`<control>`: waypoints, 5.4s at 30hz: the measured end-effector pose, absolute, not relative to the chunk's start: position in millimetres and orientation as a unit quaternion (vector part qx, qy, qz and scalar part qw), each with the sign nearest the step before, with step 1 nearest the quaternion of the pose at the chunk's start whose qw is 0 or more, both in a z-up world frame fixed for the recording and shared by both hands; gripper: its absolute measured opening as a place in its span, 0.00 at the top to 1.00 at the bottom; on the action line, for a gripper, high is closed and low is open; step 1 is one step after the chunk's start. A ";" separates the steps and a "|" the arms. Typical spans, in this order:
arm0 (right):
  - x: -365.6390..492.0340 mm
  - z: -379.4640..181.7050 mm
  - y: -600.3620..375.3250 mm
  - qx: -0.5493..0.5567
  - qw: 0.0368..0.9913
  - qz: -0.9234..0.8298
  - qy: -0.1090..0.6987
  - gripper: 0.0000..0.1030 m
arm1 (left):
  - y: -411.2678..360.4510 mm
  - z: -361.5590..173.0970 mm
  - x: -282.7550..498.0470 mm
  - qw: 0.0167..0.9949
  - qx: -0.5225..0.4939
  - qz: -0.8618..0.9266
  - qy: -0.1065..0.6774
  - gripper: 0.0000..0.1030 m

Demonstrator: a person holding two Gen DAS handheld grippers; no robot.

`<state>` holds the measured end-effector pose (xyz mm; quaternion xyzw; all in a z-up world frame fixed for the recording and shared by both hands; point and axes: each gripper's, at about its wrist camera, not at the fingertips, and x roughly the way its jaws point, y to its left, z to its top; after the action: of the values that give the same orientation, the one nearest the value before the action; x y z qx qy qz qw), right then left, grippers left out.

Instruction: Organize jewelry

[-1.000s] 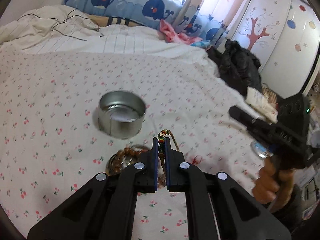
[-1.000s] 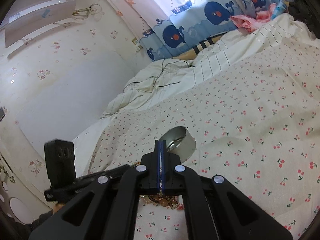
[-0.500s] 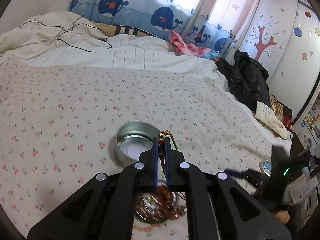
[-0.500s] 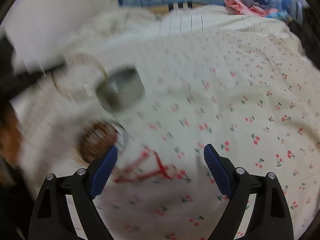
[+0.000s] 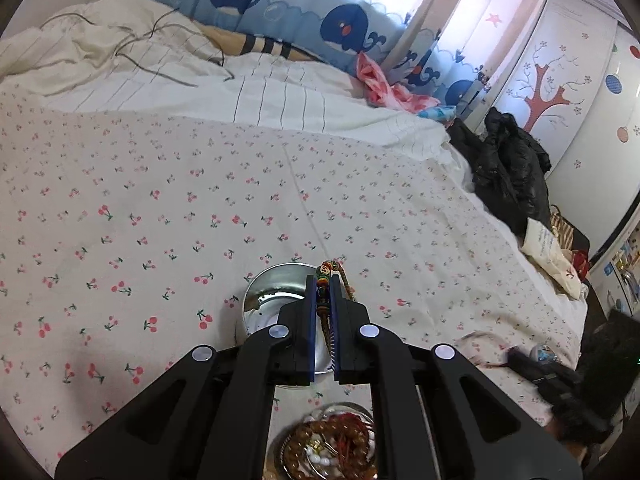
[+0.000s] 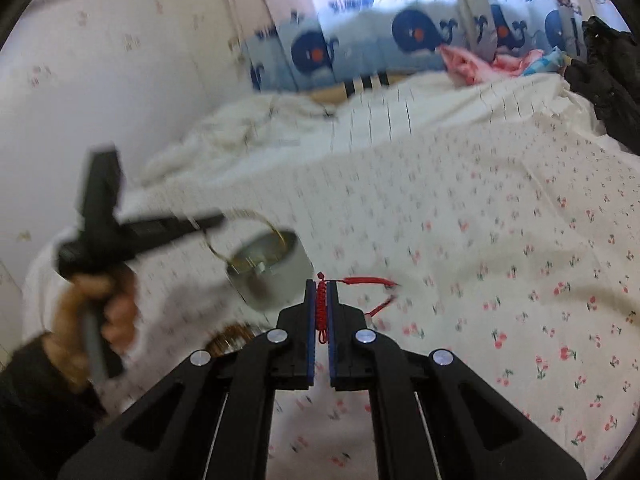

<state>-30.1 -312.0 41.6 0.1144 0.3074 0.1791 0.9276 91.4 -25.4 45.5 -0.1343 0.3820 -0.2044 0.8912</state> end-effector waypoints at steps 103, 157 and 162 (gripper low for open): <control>-33.8 26.2 -303.5 0.222 0.885 0.273 0.305 0.94 | -42.0 8.4 13.0 0.857 0.056 -0.338 0.385 1.00; -25.0 32.9 -307.6 0.268 0.874 0.285 0.287 0.94 | -44.7 87.8 66.9 0.877 -0.030 -0.325 0.352 0.90; -25.8 34.8 -311.4 0.279 0.872 0.287 0.284 0.94 | -57.3 69.6 90.3 0.877 -0.039 -0.306 0.369 0.90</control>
<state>-25.8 -311.4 34.8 0.2786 0.2835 0.2869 0.8716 90.3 -57.3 69.6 -0.0390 0.3694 -0.3061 0.8765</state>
